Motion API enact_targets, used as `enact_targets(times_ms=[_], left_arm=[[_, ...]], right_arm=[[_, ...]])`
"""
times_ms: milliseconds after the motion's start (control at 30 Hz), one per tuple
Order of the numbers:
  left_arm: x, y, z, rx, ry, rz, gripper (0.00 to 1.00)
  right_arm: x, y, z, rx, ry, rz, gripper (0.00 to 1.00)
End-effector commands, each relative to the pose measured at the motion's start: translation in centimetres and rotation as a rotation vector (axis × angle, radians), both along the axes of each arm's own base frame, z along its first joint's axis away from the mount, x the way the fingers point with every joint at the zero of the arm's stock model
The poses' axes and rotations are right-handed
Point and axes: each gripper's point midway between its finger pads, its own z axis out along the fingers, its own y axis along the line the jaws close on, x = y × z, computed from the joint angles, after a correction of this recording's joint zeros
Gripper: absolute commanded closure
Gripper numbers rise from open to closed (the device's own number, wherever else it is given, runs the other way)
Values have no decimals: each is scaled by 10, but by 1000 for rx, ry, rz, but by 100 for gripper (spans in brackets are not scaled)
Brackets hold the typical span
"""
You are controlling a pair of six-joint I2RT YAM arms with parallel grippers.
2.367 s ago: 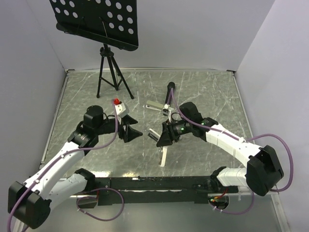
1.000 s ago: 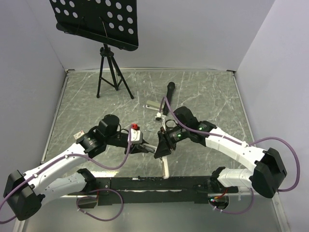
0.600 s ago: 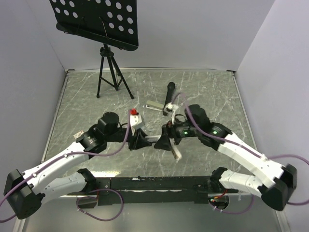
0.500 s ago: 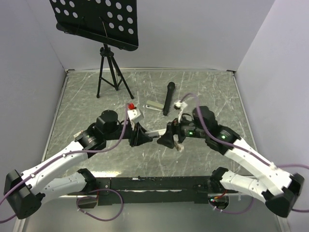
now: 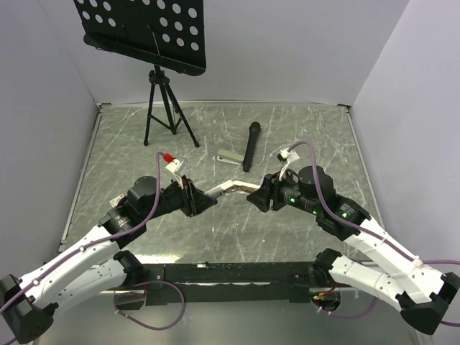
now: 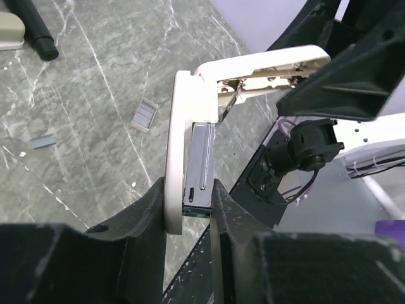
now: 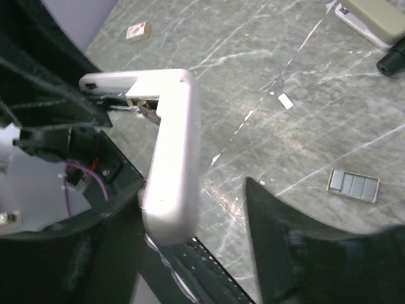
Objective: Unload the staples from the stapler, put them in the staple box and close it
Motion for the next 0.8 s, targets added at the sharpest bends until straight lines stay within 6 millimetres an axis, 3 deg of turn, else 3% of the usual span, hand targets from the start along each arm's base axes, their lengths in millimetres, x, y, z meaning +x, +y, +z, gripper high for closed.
enact_targets(times_ms=[0,167,267,467,600,767], left_arm=[[-6,-7,29,-122,-32,-36,99],[-8,-7,22,-113,-18,-49,99],[-10,-8,19,-120,-9,-65,99],[-14,-12,22,-146,-2,-94,99],[-16,-12,17,-141,16,-116,99],[-12,-14,7,-123,61,-120,99]], right_arm=[[8,-3,4,32,11,-76,48],[0,5,18,89,10,-28,47],[2,4,17,79,15,-37,48],[5,-1,13,78,10,-71,86],[8,-12,18,100,-18,-129,100],[9,-19,21,93,-26,-149,100]])
